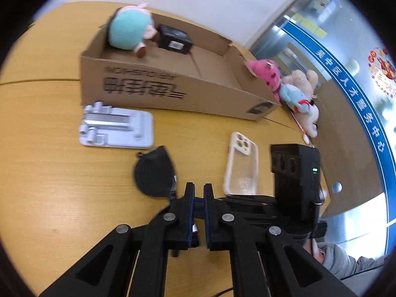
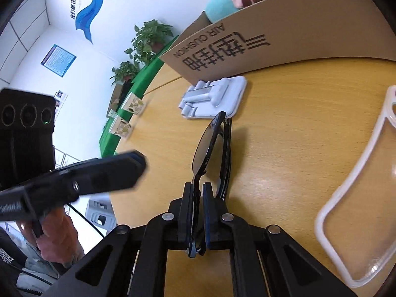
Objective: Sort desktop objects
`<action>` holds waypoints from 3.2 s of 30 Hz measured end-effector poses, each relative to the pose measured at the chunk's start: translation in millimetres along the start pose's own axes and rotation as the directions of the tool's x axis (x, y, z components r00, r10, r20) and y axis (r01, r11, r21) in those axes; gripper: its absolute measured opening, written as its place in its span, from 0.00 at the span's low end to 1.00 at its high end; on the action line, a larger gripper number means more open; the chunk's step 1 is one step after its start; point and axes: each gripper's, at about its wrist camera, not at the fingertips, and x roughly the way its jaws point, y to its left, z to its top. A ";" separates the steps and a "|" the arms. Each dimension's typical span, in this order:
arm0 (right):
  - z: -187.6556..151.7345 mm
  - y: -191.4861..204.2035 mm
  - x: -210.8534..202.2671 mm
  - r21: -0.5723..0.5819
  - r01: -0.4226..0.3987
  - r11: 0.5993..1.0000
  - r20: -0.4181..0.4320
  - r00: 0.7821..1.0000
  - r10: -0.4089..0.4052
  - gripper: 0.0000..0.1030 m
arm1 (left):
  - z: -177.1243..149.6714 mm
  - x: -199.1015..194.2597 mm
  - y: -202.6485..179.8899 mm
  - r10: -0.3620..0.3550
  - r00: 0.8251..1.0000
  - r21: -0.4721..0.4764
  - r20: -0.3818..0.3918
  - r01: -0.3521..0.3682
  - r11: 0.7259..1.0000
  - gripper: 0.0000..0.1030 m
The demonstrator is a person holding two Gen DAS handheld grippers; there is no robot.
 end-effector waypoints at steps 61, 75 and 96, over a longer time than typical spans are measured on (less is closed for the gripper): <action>28.3 -9.2 -27.0 0.091 0.074 0.993 0.062 0.995 -0.080 0.24 | 2.7 72.8 41.1 -0.405 0.912 -0.226 -0.059 0.383 0.896 0.24; 84.2 -6.0 -107.6 0.068 -0.015 0.998 0.297 0.955 -0.006 0.24 | 91.7 49.2 -8.9 -0.605 0.796 -0.017 0.024 0.605 0.796 0.30; 85.1 -83.8 -128.4 0.190 0.048 0.981 0.205 0.975 -0.087 0.78 | 92.2 82.1 -20.5 -0.385 0.910 0.084 -0.154 0.401 0.912 0.31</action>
